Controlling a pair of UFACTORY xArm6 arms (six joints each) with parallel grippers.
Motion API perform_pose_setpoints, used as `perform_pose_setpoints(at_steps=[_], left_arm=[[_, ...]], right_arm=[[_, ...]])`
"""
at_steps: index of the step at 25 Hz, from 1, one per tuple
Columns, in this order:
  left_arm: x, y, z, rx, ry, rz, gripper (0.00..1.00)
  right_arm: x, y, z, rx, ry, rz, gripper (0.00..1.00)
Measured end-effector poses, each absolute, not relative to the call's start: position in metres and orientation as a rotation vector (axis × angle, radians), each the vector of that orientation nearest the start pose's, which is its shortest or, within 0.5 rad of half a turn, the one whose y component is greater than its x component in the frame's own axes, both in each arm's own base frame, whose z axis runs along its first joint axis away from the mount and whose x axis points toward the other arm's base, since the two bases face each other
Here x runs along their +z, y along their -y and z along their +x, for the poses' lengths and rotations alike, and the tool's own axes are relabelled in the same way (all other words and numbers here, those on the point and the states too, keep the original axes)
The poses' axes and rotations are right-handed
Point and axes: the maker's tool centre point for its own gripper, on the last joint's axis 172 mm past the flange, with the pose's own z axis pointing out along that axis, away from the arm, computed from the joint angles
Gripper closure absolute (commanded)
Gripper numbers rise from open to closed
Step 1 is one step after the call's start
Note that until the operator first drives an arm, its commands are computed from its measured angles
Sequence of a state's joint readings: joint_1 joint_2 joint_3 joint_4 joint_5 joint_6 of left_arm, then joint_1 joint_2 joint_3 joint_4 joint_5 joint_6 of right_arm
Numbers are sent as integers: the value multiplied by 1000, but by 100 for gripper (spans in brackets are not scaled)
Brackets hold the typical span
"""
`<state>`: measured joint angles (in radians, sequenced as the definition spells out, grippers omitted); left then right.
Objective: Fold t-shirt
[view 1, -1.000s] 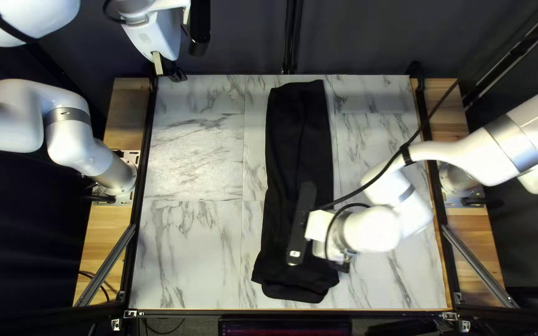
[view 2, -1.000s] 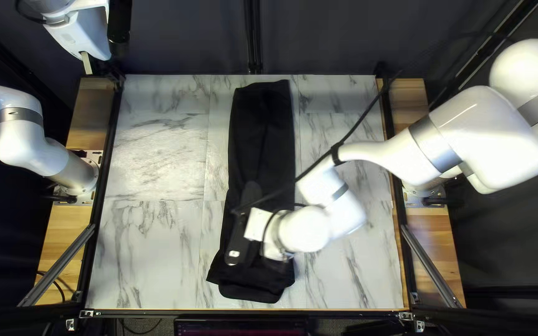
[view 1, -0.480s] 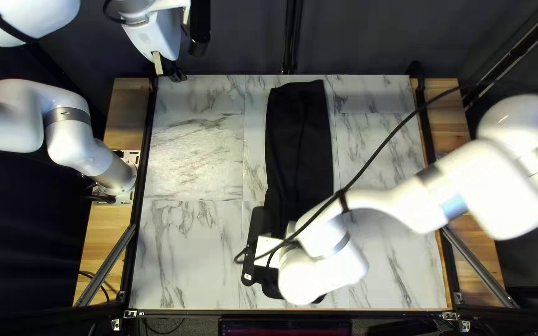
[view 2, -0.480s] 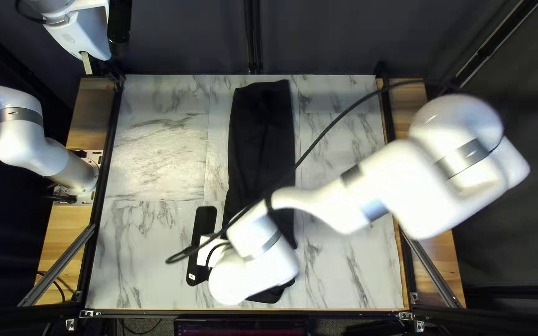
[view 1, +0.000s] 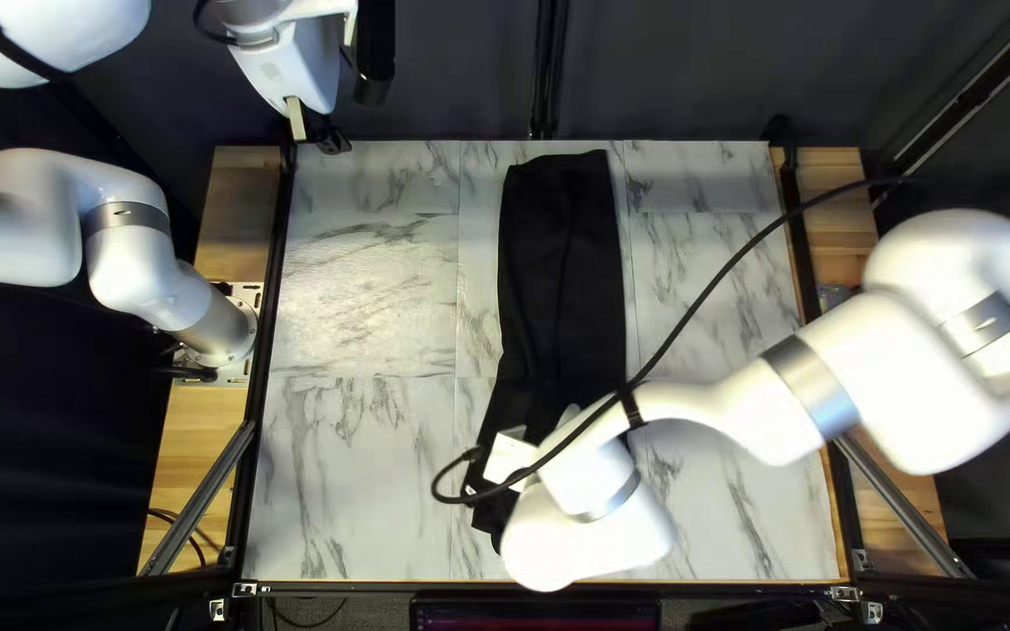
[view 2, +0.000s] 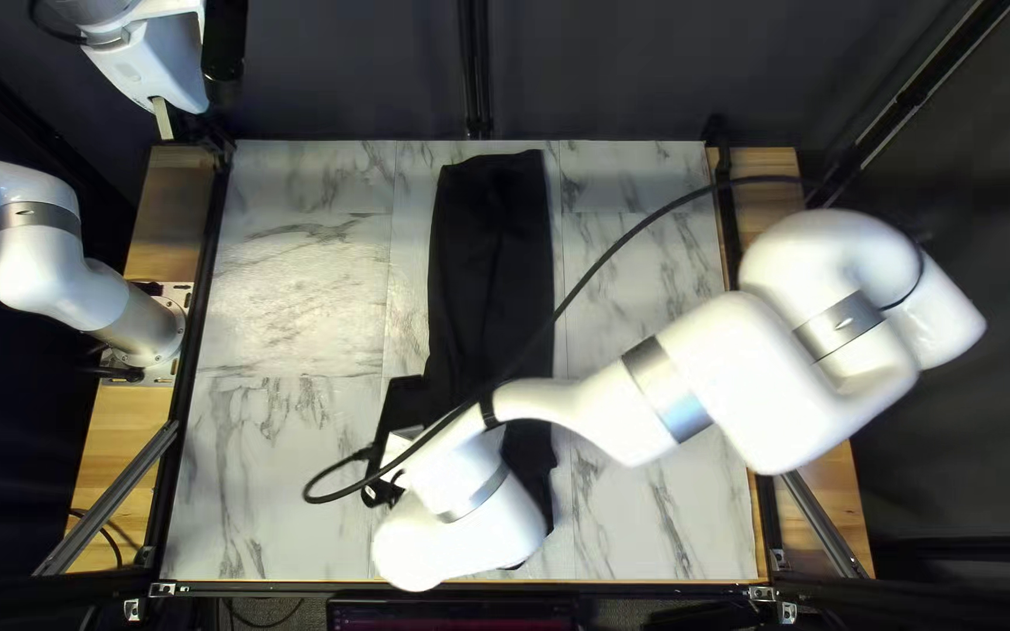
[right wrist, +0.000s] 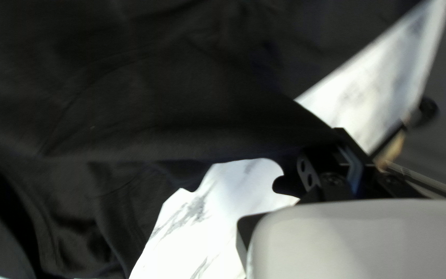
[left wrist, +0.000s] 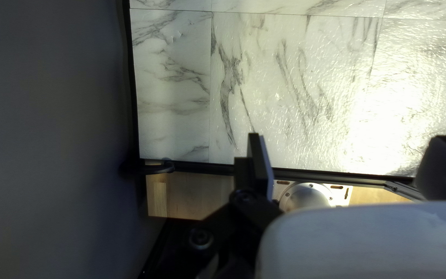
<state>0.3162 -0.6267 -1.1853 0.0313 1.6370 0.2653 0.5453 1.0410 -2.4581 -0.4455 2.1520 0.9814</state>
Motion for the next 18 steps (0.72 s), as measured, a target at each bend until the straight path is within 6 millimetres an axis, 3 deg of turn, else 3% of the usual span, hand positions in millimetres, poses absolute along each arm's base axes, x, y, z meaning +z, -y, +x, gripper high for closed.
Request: perform_pose_setpoints(at_steps=[16, 18], left_arm=[[434, -105, 294, -243, 85, -3051, 0], [434, -105, 294, -243, 85, -3051, 0]], right_arm=[[168, -159, 488, -253, 641, 2220, 100], [164, -154, 479, -260, 634, 2234, 100]])
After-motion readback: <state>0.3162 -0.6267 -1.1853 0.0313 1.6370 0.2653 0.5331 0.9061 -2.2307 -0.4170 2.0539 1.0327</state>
